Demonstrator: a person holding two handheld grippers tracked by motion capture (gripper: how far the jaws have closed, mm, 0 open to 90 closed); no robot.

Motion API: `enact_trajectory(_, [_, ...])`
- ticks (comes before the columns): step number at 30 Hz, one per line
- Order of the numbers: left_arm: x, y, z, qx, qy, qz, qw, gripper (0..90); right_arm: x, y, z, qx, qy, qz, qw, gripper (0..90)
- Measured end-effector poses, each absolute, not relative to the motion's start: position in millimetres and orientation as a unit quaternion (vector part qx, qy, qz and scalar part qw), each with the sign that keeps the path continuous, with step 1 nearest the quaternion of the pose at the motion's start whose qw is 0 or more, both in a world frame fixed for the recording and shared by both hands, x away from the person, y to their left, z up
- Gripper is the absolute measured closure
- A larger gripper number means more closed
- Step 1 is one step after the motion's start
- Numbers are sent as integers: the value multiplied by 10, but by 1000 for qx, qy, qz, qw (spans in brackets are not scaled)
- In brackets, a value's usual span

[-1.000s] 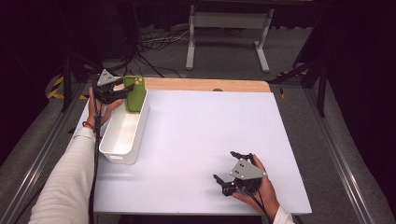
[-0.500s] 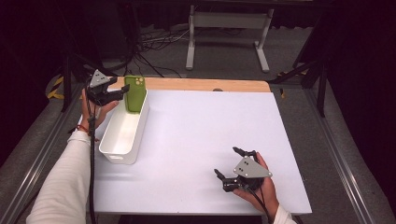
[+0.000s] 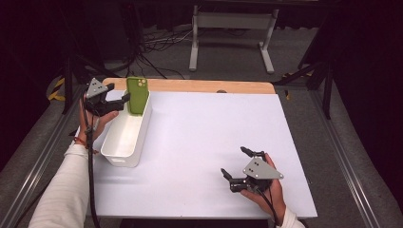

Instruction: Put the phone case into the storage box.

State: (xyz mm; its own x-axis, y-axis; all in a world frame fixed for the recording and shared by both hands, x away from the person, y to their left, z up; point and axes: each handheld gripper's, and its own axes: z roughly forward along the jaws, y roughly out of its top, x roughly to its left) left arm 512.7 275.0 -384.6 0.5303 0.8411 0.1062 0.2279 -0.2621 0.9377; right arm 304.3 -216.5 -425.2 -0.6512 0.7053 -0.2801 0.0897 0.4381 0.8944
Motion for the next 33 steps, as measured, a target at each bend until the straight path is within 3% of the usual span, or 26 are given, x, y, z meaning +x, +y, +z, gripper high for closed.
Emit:
enact_trajectory(10, [4975,2682,-3837,729,362,305,495,88,3026,-2190,-4212,258,774,466,341,84])
enact_trajectory(33, [4586,2663,-3688,710,334,313,535,59,2977,-2172,-4185,251,778,461,346,84])
